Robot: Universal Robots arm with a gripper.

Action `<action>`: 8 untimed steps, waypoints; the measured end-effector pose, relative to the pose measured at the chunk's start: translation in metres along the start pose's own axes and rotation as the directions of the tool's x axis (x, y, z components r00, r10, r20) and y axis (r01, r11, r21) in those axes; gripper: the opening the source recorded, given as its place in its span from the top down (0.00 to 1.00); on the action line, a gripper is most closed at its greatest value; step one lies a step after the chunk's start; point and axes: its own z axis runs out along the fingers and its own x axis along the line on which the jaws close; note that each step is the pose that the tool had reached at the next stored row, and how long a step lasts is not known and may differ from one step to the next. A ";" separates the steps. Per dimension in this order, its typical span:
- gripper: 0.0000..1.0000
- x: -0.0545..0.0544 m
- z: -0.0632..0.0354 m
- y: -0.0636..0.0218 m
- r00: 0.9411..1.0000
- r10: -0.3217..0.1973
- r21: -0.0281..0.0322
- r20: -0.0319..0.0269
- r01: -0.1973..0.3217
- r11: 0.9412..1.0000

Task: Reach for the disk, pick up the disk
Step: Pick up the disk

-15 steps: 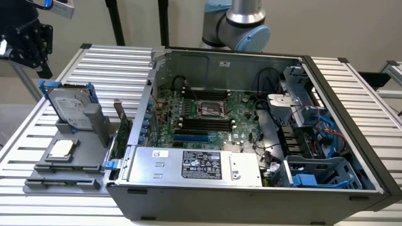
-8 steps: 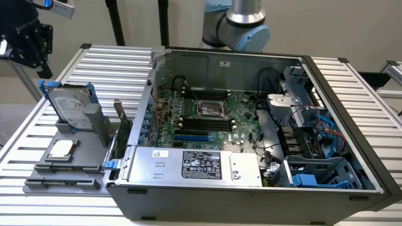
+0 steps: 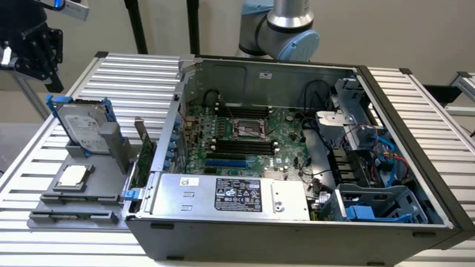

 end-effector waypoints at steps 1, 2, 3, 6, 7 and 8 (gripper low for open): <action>0.89 0.000 0.0001 0.0000 1.000 -0.007 0.000 0.000 0.007 1.000; 0.89 0.000 0.0001 0.0001 1.000 -0.013 0.000 0.000 0.013 1.000; 0.89 0.000 0.0001 0.0001 1.000 -0.018 0.000 -0.001 0.018 1.000; 0.89 0.000 0.0002 0.0000 1.000 -0.023 0.000 -0.001 0.023 1.000; 0.89 0.000 0.0002 0.0001 1.000 -0.023 0.000 -0.001 0.023 1.000; 0.89 0.000 0.0002 0.0000 1.000 -0.023 0.000 -0.001 0.023 1.000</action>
